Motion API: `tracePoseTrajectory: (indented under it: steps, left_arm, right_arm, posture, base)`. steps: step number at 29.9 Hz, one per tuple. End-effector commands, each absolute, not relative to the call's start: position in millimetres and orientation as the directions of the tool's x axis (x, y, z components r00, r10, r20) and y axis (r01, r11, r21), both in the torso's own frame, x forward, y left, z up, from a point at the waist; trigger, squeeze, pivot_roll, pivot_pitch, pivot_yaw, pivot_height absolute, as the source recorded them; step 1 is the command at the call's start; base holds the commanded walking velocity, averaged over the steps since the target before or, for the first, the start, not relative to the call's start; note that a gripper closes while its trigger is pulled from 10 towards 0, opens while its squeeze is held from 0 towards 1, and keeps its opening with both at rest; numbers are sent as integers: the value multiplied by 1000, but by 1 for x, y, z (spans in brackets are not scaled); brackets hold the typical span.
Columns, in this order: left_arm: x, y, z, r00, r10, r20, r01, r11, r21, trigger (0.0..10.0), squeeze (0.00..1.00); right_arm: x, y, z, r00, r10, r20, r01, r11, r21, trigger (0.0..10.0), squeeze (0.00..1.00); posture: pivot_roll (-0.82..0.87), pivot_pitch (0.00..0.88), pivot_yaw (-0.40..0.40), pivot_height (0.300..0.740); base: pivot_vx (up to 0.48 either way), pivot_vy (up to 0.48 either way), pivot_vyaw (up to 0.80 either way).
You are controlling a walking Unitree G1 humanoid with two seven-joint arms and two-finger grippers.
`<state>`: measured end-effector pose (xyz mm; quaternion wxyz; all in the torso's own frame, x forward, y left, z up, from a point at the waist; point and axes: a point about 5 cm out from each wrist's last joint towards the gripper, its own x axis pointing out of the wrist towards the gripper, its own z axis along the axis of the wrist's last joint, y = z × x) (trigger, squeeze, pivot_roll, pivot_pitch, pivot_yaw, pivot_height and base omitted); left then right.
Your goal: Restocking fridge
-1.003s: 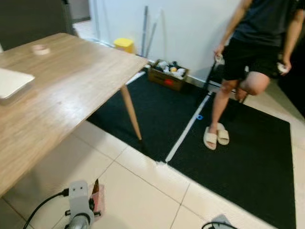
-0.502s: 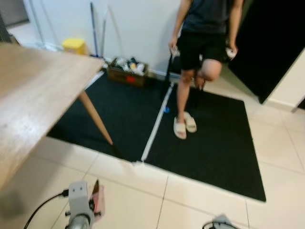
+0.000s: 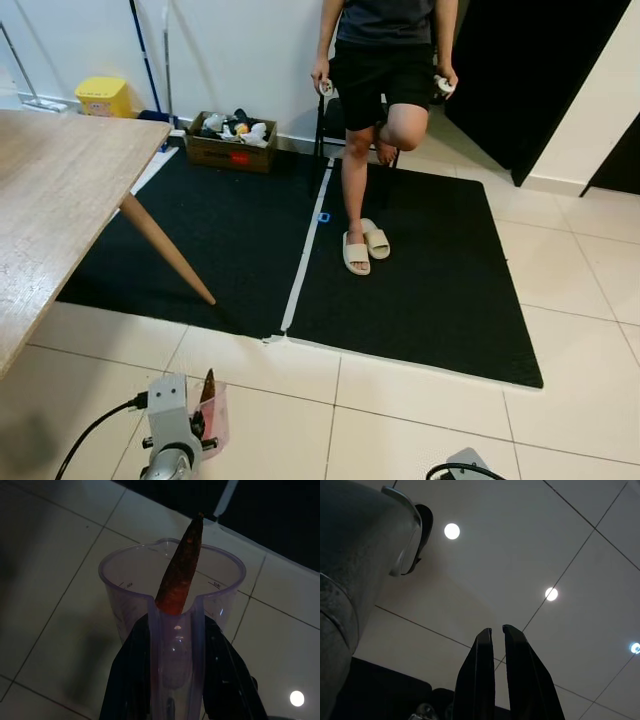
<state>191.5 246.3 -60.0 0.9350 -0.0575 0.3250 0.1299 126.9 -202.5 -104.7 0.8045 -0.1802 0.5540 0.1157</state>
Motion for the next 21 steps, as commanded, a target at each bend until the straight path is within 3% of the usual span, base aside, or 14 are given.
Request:
tracePoseTrajectory:
  steps: [1, 18, 21]
  left_arm:
    - [188, 242, -63, 749, 192, -635, -283, 958, -44, 10000, 0]
    - [188, 240, -64, 750, 180, -636, -272, 961, -50, 10000, 0]
    - [188, 239, -64, 751, 177, -636, -271, 961, -51, 10000, 0]
  right_arm:
    - [127, -207, -104, 360, -23, -932, -401, 899, -177, 10000, 0]
    - [127, -206, -104, 357, -16, -934, -415, 893, -174, 10000, 0]
    - [127, -207, -104, 350, -14, -937, -423, 890, -171, 10000, 0]
  posture:
    - [86, 0, -77, 740]
    - [85, 8, -74, 740]
    - [85, 8, -74, 740]
  base:
    - [319, 0, 0]
    - [317, 0, 0]
    - [319, 0, -763]
